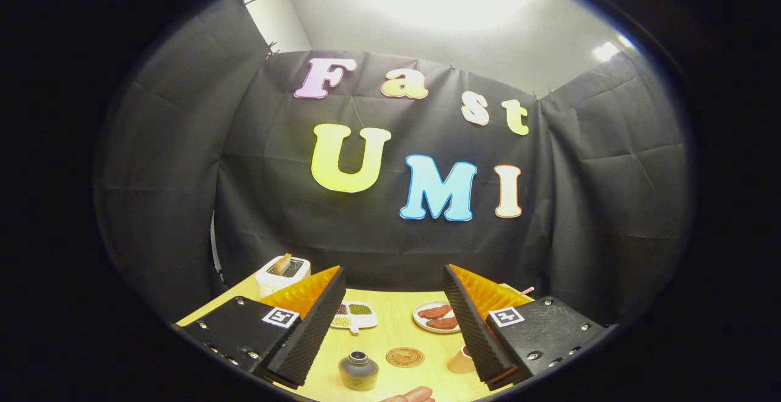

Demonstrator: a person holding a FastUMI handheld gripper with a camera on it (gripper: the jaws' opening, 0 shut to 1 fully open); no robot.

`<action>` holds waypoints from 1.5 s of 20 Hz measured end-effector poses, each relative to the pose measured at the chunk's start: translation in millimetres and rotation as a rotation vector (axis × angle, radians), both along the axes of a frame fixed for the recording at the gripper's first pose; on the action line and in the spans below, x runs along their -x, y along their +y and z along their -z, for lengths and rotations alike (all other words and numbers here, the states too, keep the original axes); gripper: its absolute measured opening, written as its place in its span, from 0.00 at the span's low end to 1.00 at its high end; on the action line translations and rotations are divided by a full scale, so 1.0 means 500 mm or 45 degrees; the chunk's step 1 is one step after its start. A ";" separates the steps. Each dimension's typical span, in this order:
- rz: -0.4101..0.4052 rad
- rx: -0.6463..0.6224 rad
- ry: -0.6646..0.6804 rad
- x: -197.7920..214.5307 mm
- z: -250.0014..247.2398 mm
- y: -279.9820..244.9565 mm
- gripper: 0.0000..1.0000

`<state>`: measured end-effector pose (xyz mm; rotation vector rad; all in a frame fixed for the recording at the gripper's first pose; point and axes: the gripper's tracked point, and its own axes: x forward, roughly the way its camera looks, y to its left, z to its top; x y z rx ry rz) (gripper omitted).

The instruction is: Take the bottle from table, then pour the juice into the cup, finally place the bottle on the coaster

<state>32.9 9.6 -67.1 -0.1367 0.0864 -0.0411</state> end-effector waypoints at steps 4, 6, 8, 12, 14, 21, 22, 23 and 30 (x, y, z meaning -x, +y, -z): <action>-0.020 0.016 0.002 -0.005 0.062 0.011 0.98; -0.064 0.010 0.001 -0.009 0.103 0.031 0.98; -0.108 -0.001 -0.008 -0.017 0.141 0.047 0.98; -0.160 -0.026 -0.003 -0.038 0.221 0.070 0.98; -0.153 -0.018 0.003 -0.045 0.258 0.065 0.96; -0.180 -0.015 0.042 -0.065 0.350 0.074 0.96; -0.170 0.001 0.049 -0.067 0.362 0.070 0.96; -0.165 0.015 0.058 -0.068 0.379 0.071 0.96; -0.176 0.005 0.100 -0.065 0.457 0.072 0.96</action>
